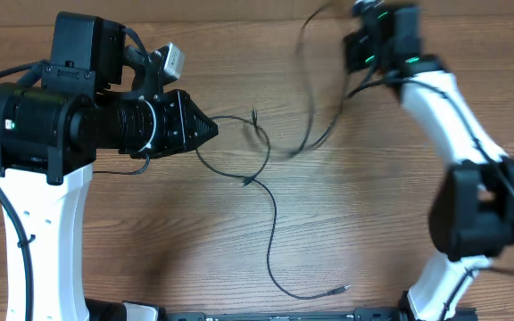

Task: Untangle cables
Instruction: 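Pull the grasped cable up and out to the right edge, then bring the right gripper back to the last cable and grasp it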

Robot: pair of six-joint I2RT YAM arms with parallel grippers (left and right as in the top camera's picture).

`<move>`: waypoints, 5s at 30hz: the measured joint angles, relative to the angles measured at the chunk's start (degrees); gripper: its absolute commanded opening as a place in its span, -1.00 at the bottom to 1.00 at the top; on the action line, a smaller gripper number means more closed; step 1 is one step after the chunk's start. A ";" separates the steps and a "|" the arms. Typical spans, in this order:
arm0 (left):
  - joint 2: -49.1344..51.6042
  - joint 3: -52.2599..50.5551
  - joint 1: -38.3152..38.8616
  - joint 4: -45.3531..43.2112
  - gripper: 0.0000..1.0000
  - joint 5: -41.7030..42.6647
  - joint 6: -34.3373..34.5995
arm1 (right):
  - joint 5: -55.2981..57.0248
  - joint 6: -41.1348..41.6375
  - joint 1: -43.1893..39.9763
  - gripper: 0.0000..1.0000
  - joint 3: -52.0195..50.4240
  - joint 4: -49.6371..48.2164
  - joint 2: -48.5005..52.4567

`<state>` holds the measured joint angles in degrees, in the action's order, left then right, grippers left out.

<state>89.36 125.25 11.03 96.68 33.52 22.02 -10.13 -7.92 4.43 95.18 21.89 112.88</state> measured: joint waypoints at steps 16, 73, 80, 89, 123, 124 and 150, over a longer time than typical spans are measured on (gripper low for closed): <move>0.00 0.00 0.00 0.00 -0.66 0.31 0.07 | 13.55 3.23 -30.75 -0.93 8.70 10.64 -14.80; -7.54 -0.28 0.00 0.00 -0.67 -1.53 -0.13 | -2.89 29.03 -3.28 1.00 -0.07 54.25 -11.54; -10.54 -0.28 0.00 0.02 -0.63 -2.97 -0.15 | 2.67 37.55 13.55 1.00 -3.02 54.51 -11.54; -10.60 -0.28 0.00 0.02 -0.58 -3.17 -0.15 | 6.82 48.61 30.69 1.00 -5.86 53.20 -11.56; -12.48 -0.28 0.00 0.02 -0.39 -2.67 -0.15 | 7.87 79.45 45.86 0.80 -29.83 33.20 -11.65; -12.48 -0.28 0.00 0.02 -0.38 -2.64 -0.15 | 7.78 79.62 45.86 0.80 -30.03 32.96 -11.65; -12.48 -0.28 0.00 0.02 -0.38 -2.49 -0.15 | 8.20 81.29 45.86 -0.22 -35.43 24.30 -11.67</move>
<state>76.88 124.97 11.03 96.71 31.03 21.87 -1.93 73.36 50.28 59.75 46.19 101.21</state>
